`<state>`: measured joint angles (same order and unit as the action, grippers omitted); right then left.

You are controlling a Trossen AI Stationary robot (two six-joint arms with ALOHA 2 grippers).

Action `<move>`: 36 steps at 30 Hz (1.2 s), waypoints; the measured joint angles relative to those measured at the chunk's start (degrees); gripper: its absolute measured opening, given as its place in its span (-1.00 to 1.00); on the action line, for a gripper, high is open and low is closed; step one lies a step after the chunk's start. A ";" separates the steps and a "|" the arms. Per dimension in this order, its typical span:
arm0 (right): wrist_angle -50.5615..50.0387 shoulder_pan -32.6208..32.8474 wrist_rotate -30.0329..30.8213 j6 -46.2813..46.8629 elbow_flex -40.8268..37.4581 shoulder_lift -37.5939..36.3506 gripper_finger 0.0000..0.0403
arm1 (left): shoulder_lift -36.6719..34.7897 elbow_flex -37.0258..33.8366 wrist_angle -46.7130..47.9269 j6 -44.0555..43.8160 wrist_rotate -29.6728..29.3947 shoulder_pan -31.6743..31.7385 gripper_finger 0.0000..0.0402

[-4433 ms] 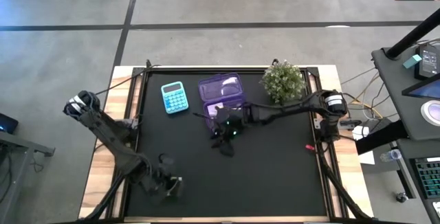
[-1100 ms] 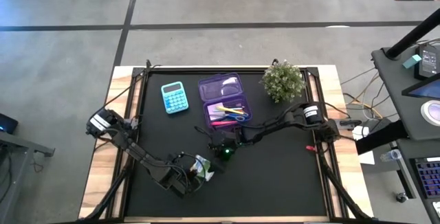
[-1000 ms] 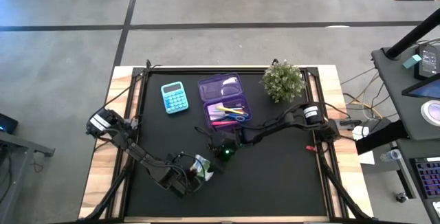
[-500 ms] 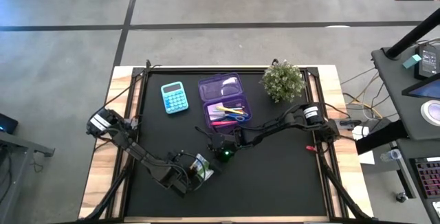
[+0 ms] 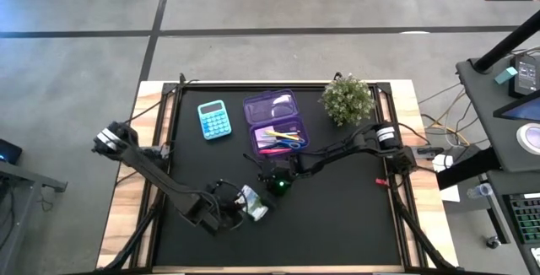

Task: Pack school essentials
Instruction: Put the yellow crayon box into the purple supply box

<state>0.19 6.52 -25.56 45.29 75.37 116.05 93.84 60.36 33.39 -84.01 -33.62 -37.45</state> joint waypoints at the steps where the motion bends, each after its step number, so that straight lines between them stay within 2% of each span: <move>1: -1.02 -0.47 -0.07 -0.78 -0.01 -0.69 -0.95 | -0.98 0.00 -0.14 0.57 -0.50 -0.01 -0.25; 11: -11.38 -4.56 -0.34 -10.12 0.01 -10.21 -0.96 | -7.55 -0.86 0.63 2.25 -4.58 -0.12 -0.25; 16: -21.15 -11.09 0.30 -17.79 0.01 -15.36 -0.96 | -7.72 -1.05 0.54 2.25 -5.02 -0.13 -0.25; 21: -26.71 -18.86 0.07 -24.45 0.12 -18.74 -0.96 | -7.63 -1.34 0.47 1.91 -6.80 0.00 -0.25; 27: -27.35 -26.11 3.26 -25.34 -0.70 -17.29 -0.96 | -7.63 -1.46 0.02 0.45 -9.02 0.88 -0.25; 31: -27.35 -27.12 4.60 -24.58 -1.11 -13.81 -0.96 | -7.63 -1.46 -0.02 0.18 -10.19 1.52 -0.25; 36: -26.59 -27.19 4.41 -26.32 -1.11 -13.05 -0.96 | -7.63 -1.42 0.00 -0.23 -10.28 2.12 -0.25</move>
<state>-26.39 -20.67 -21.15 18.96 74.26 103.00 86.21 58.94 33.40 -84.24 -43.90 -35.33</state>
